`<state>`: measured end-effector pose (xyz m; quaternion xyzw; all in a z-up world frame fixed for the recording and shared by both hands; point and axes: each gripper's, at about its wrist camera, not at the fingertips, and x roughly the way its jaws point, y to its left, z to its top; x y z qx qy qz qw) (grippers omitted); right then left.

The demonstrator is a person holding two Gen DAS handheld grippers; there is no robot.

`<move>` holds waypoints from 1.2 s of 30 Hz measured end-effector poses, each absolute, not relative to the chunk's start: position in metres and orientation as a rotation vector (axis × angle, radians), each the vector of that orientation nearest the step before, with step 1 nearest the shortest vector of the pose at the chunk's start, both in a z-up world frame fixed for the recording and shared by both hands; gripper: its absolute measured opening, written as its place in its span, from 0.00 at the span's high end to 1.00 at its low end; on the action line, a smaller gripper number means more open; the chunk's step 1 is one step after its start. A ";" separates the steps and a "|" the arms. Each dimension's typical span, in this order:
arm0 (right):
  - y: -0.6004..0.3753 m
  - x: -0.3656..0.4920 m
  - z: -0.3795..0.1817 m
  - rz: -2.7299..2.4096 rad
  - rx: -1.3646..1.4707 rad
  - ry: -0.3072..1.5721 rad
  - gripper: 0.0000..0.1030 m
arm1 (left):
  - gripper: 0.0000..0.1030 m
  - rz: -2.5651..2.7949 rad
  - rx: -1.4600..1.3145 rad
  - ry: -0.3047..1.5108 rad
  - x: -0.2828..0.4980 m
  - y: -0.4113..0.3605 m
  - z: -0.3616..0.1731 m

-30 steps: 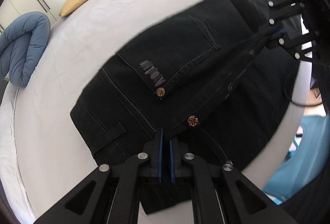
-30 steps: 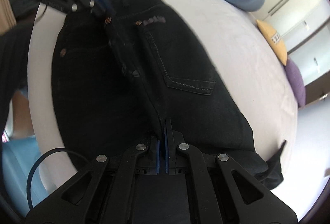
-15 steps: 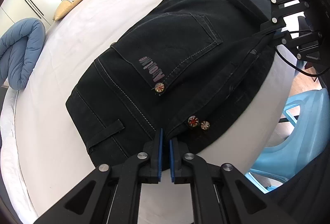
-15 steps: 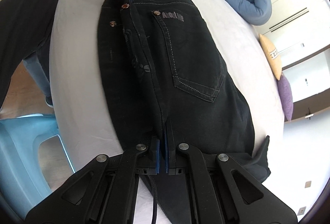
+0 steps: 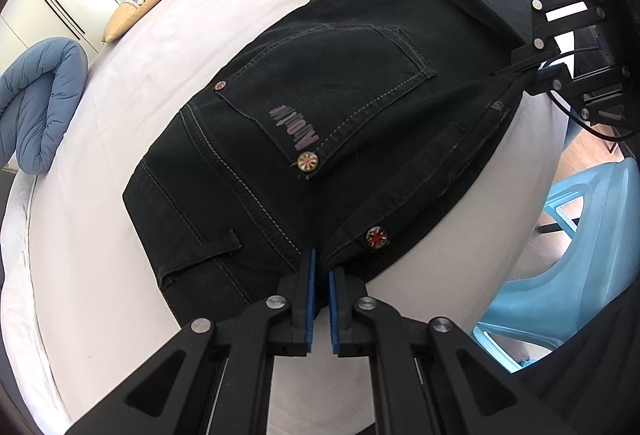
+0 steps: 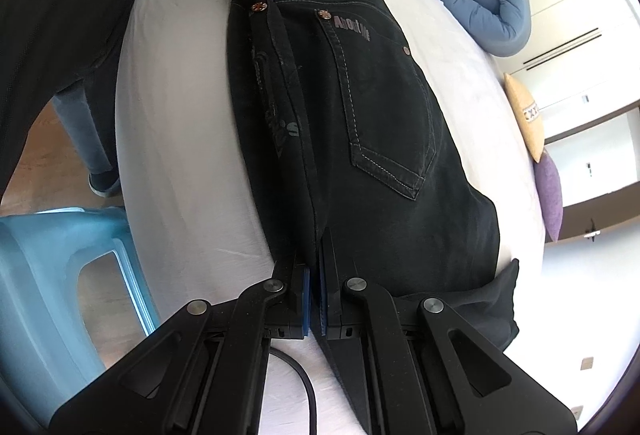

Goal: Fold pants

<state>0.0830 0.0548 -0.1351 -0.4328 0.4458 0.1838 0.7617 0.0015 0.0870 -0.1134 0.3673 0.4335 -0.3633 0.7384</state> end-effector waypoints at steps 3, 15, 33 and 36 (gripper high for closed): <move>0.061 0.077 -0.146 0.395 -0.937 0.979 0.97 | 0.84 -0.768 0.789 0.962 0.008 0.088 -0.113; 0.059 0.060 -0.161 0.261 -0.871 0.868 0.96 | 0.34 -0.680 0.619 0.814 0.027 0.067 -0.024; -0.208 0.109 -0.052 -0.075 0.193 0.901 0.19 | 0.53 -0.659 0.306 0.945 0.052 -0.036 -0.069; -0.270 0.163 -0.048 -0.159 0.306 0.931 0.19 | 0.53 -0.673 0.302 1.030 0.061 -0.061 -0.098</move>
